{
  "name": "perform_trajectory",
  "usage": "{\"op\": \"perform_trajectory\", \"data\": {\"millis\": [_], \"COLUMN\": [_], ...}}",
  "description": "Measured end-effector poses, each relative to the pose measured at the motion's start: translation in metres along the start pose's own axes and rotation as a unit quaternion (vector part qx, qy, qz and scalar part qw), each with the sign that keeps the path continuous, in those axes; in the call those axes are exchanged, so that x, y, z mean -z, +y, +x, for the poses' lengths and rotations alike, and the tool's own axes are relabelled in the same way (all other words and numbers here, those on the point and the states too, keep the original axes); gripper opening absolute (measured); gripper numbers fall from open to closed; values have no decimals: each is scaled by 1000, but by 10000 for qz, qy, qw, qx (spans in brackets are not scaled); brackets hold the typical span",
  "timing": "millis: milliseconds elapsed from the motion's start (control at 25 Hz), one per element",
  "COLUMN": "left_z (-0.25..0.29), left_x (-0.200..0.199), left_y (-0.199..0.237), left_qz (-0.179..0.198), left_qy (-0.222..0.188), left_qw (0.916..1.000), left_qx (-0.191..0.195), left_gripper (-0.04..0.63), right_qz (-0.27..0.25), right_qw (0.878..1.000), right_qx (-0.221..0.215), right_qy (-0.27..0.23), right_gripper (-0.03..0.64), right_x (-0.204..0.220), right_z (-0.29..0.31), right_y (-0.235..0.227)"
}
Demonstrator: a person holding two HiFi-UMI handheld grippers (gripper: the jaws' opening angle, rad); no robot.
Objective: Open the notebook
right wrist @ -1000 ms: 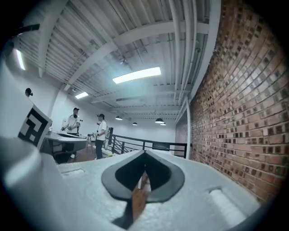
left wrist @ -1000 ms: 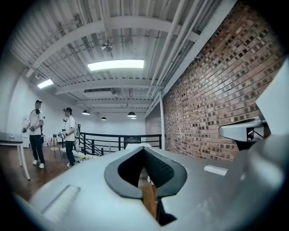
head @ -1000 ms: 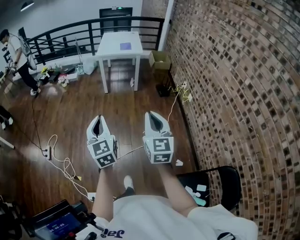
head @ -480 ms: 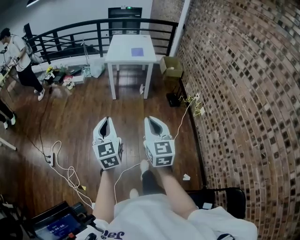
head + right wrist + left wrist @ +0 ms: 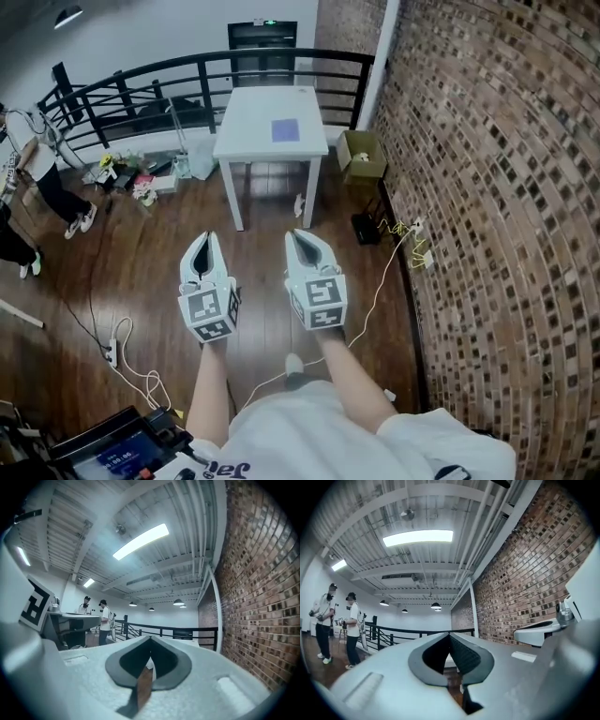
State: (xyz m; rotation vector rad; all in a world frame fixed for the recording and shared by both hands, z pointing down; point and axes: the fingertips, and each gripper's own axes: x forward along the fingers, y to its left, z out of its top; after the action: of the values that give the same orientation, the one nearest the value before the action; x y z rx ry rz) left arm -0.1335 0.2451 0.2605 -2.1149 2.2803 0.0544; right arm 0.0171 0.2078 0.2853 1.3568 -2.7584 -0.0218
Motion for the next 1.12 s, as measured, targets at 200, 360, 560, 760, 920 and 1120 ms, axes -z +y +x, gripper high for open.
{"op": "perform_trajectory", "data": {"millis": [200, 360, 560, 760, 920, 1120], "left_z": [83, 112, 164, 237, 308, 392], "left_x": [6, 24, 52, 81, 94, 87], "left_y": [-9, -21, -14, -2, 16, 40], "left_qz": [17, 407, 311, 218, 283, 219], "left_qy": [-13, -102, 140, 259, 264, 194], "left_qw": [9999, 9990, 9994, 9992, 9984, 9967], "left_qx": [-143, -118, -9, 230, 415, 761], "left_gripper": [5, 14, 14, 14, 14, 15], "right_qz": [214, -486, -616, -195, 310, 498], "right_qw": [9995, 9969, 9971, 9989, 9983, 9978], "right_qx": [-220, -514, -439, -301, -187, -55], "right_qy": [-113, -353, 50, 290, 453, 428], "right_gripper": [-14, -14, -14, -14, -14, -14], "right_x": [-6, 14, 42, 69, 74, 60], "right_z": [69, 96, 144, 207, 269, 354], "right_y": [-57, -69, -90, -122, -147, -165]}}
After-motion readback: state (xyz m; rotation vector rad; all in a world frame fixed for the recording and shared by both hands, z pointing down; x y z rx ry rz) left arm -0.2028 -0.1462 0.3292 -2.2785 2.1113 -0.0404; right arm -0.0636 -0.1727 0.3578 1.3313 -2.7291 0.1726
